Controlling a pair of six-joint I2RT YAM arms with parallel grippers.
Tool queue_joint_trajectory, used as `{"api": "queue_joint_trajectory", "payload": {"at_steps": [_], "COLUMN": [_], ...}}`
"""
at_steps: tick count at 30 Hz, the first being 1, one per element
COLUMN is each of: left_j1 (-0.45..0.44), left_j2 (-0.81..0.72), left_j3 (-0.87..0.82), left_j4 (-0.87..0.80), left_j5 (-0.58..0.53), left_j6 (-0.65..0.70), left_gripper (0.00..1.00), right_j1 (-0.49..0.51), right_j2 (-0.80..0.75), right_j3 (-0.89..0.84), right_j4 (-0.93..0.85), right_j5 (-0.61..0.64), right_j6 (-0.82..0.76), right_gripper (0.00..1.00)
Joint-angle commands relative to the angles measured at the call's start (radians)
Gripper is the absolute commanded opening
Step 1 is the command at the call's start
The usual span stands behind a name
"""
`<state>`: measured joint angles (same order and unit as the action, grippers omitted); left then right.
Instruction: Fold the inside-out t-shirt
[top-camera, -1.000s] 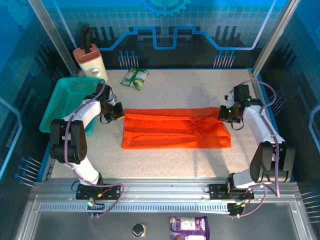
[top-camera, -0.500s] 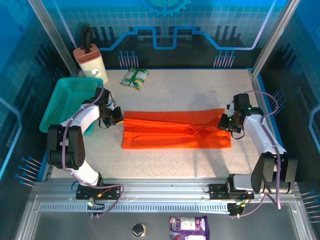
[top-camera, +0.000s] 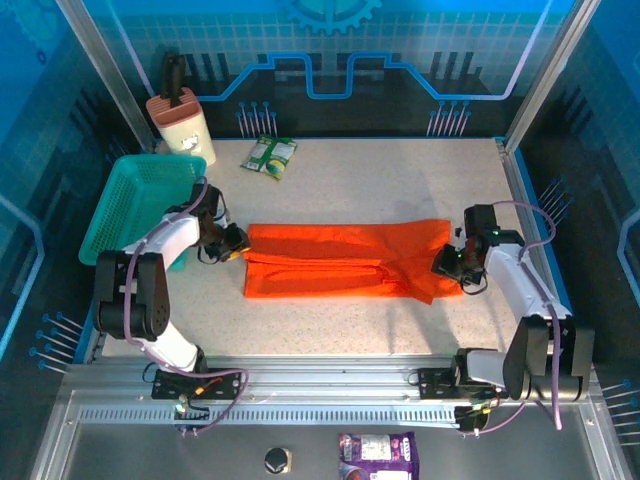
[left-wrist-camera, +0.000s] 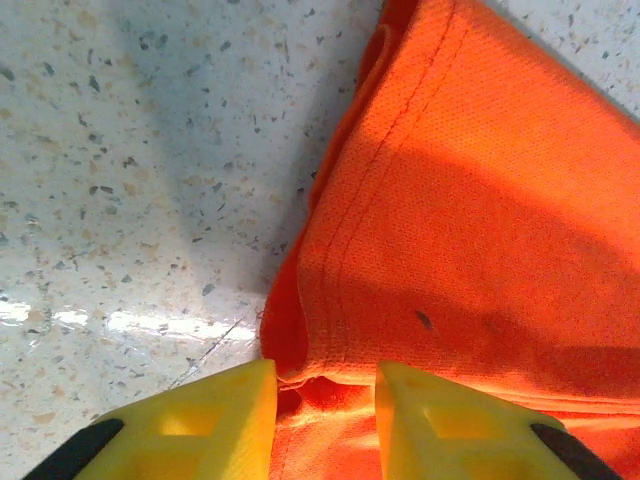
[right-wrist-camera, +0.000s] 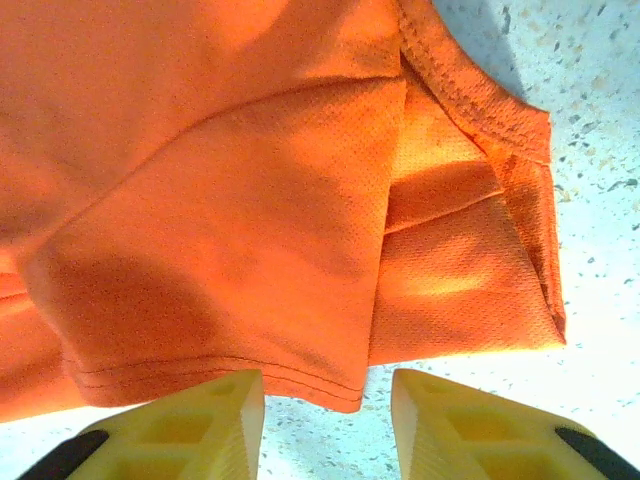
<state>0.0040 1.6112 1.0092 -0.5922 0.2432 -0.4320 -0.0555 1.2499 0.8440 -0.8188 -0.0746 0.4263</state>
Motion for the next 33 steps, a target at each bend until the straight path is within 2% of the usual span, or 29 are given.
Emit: {"api": "queue_joint_trajectory", "payload": {"at_steps": [1, 8, 11, 15, 19, 26, 33], "left_j1": [0.007, -0.082, -0.127, -0.150, -0.156, -0.168, -0.244], "left_j2": [-0.045, -0.015, 0.016, 0.061, 0.072, 0.026, 0.012], "left_j3": [0.033, 0.107, 0.135, 0.135, 0.115, 0.098, 0.057], "left_j4": [-0.034, -0.094, -0.111, -0.113, -0.099, -0.108, -0.125], "left_j5": [-0.006, -0.045, -0.077, -0.097, -0.081, -0.065, -0.031], "left_j6": [-0.016, -0.005, -0.005, -0.010, -0.016, -0.028, -0.059], "left_gripper": [0.33, 0.34, 0.30, 0.24, 0.23, 0.22, 0.12], "right_j1": [0.007, 0.096, 0.129, 0.126, 0.074, -0.058, -0.111], "right_j2": [-0.031, 0.079, 0.140, 0.174, 0.176, 0.173, 0.246], "right_j3": [0.062, 0.145, 0.157, 0.133, 0.085, -0.012, 0.018], "right_j4": [-0.019, -0.004, 0.009, 0.031, 0.039, 0.089, 0.191], "right_j5": [0.020, -0.047, -0.054, -0.026, 0.005, -0.014, -0.107], "right_j6": [0.016, -0.003, 0.001, 0.002, -0.004, -0.054, -0.080], "right_gripper": [0.41, 0.41, 0.41, 0.42, 0.43, 0.41, 0.38]}}
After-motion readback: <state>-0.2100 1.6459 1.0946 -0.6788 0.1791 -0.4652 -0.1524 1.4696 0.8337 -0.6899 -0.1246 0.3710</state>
